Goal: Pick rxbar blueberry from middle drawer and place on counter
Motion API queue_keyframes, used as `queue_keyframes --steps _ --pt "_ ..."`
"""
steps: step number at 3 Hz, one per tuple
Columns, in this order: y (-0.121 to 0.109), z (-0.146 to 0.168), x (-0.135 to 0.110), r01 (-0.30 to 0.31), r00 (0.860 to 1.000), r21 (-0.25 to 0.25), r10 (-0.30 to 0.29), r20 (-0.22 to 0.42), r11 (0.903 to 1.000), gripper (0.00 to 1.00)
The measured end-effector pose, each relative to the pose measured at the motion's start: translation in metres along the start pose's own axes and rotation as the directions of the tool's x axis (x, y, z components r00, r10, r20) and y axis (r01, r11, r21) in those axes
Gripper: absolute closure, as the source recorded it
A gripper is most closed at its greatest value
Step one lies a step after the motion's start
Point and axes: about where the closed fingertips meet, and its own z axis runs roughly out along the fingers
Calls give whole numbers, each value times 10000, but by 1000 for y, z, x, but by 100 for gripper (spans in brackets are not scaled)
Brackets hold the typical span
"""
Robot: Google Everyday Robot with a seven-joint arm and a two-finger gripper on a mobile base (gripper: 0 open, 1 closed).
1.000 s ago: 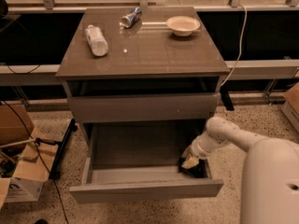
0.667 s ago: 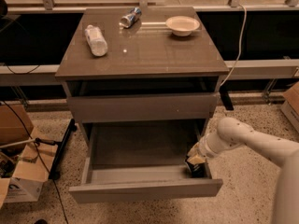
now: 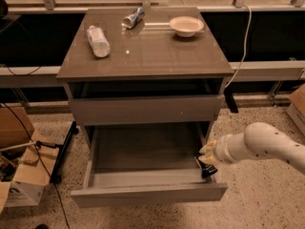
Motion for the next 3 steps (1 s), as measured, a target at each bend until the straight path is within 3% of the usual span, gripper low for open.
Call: queue_keyframes --steps 1,2,3 --pt "-11 -87 -35 538 9962 1138 -612 625 9920 100" --pt "-32 -162 -81 1500 9816 1882 -1690 889 9706 100" --pt "-56 -269 -176 3268 9312 2836 -3584 662 9015 100"
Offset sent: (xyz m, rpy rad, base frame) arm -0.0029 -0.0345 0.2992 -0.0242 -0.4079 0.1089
